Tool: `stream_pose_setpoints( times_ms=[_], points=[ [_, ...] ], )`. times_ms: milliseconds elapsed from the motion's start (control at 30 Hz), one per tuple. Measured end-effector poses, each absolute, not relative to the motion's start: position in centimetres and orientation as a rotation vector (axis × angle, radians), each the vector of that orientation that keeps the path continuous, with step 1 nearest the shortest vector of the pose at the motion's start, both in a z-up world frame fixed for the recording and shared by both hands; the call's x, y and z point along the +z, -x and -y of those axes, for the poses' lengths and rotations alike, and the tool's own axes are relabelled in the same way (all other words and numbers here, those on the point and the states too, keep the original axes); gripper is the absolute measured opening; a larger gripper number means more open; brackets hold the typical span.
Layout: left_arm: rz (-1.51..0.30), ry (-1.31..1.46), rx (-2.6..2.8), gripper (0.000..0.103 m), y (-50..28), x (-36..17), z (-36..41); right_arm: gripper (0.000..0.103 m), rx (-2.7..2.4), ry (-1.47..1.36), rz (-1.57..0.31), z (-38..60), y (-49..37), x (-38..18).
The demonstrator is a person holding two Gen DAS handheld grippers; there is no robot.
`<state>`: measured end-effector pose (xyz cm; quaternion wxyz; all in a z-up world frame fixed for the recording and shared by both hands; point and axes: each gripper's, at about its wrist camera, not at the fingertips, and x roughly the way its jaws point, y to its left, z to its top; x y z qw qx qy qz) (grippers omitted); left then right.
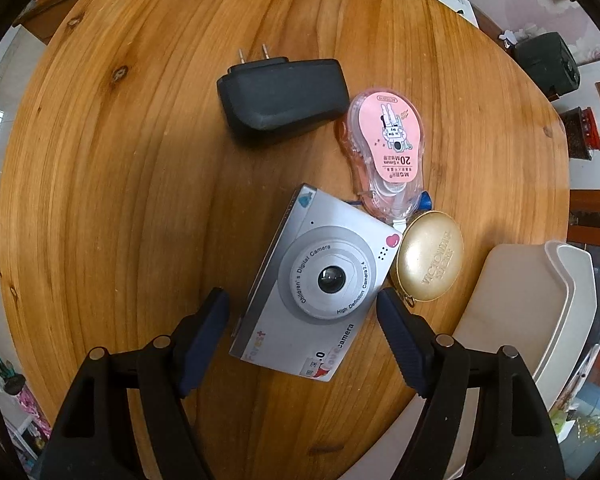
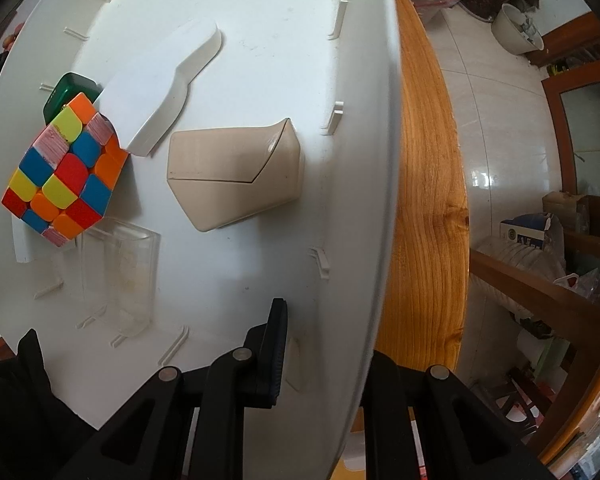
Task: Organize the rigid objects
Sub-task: 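Close the left gripper on the white-and-silver photo device and lift it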
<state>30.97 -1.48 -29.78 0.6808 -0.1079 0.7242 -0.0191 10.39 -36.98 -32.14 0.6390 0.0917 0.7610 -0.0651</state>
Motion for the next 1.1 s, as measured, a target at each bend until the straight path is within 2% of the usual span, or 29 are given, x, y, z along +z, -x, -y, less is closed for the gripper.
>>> stream_pose_setpoints(
  times_ms=[700,733,767,800,867,1100],
  points=[
    [-1.665,0.264,-0.092,0.066,-31.4,-29.8,2.5,0.018,-0.136,-0.157,-1.729,35.9,-10.4,-31.6],
    [-1.664,0.265,-0.097,0.060,-31.3,-29.6,2.5,0.018,-0.135,-0.155,-1.729,35.9,-10.4,-31.6],
    [-1.659,0.268,-0.101,0.047,-31.2,-29.3,2.4,0.018,-0.135,-0.153,-1.728,35.9,-10.5,-31.6],
    [-1.658,0.288,-0.126,0.041,-31.1,-28.9,2.1,0.018,-0.134,-0.151,-1.727,35.8,-10.4,-31.5],
    [-1.653,0.306,-0.138,0.016,-31.0,-28.6,1.9,0.019,-0.133,-0.146,-1.726,35.7,-10.4,-31.5],
    [-1.657,0.322,-0.108,0.016,-30.5,-28.4,0.7,0.019,-0.126,-0.127,-1.718,35.3,-10.4,-31.2]
  ],
)
